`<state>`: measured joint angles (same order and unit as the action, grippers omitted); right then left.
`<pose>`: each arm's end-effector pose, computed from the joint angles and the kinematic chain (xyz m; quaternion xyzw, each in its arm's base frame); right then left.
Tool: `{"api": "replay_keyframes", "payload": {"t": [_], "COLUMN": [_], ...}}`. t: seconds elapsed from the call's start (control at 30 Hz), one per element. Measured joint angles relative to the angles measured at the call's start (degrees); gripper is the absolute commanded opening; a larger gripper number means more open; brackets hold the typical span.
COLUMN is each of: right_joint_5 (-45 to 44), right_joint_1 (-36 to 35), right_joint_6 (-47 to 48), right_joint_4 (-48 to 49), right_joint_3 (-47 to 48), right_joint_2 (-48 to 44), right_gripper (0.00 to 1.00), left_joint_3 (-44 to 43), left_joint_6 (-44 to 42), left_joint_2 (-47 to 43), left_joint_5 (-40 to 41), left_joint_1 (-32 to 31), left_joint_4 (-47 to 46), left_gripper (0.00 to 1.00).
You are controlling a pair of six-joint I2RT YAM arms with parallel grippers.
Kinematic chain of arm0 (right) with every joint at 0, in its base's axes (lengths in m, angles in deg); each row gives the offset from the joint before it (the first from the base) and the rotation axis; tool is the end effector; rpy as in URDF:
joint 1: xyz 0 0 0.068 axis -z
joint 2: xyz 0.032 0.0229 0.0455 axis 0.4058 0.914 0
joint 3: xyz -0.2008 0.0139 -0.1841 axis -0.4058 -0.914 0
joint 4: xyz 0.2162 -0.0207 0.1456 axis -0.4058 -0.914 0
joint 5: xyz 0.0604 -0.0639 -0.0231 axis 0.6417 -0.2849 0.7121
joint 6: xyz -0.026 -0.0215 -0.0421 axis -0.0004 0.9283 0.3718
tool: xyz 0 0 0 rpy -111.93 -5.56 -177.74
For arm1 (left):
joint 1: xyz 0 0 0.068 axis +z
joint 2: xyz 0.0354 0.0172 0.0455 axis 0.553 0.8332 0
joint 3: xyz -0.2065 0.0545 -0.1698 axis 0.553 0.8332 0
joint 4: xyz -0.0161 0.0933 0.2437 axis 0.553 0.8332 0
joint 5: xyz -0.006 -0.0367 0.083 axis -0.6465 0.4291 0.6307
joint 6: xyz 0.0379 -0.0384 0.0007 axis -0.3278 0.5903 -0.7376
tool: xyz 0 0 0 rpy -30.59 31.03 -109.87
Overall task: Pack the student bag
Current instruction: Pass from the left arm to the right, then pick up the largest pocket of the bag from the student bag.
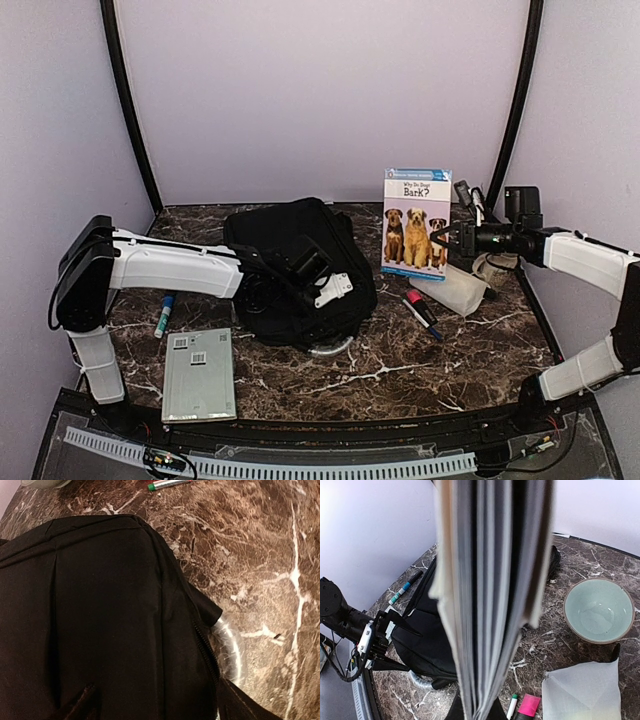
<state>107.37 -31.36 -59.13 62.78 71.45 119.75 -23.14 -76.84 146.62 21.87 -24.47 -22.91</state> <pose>0.2779 0.0635 0.2634 -0.2382 0.7789 0.4015 0.4187 0.2166 -0.3427 0.2027 0.5539 0.7574 -0.0956 0.3324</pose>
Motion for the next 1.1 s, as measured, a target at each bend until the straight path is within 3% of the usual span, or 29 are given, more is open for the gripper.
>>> {"api": "replay_keyframes", "payload": {"t": [0.07, 0.3, 0.37, 0.47, 0.57, 0.67, 0.87, 1.1], "right_joint_5": [0.17, 1.01, 1.18, 1.46, 1.81, 1.92, 0.04, -2.67], "right_joint_1": [0.00, 0.00, 0.00, 0.00, 0.00, 0.00, 0.07, 0.31], "right_joint_6": [0.02, 0.02, 0.02, 0.07, 0.20, 0.24, 2.91, 8.41], "right_joint_4": [0.37, 0.63, 0.66, 0.66, 0.66, 0.66, -5.51, -20.33], "right_joint_3": [0.00, 0.00, 0.00, -0.02, 0.00, -0.02, 3.17, 20.24], "right_joint_2": [0.00, 0.00, 0.00, 0.00, 0.00, 0.00, 0.04, 0.00], "right_gripper": [0.00, 0.00, 0.00, 0.00, 0.00, 0.00, 0.00, 0.00], "left_joint_3": [-0.98, -4.15, -4.57, -5.01, -5.35, -5.73, -7.43, -6.99], "left_joint_6": [-0.50, -1.66, -1.70, -1.90, -2.40, -2.95, -4.31, -8.24], "left_joint_2": [1.22, 4.07, 4.66, 5.53, 6.08, 6.12, 6.12, 2.25], "left_joint_5": [0.98, 2.12, 2.84, 4.48, 6.71, 8.96, 13.73, 17.16], "left_joint_1": [0.00, 0.00, 0.00, 0.00, -0.11, -0.22, -0.35, 0.50], "left_joint_4": [1.07, 5.57, 6.10, 6.64, 6.80, 6.80, 6.56, 1.46], "left_gripper": [0.71, 0.76, 0.73, 0.57, 0.34, 0.28, 0.00, 0.00]}}
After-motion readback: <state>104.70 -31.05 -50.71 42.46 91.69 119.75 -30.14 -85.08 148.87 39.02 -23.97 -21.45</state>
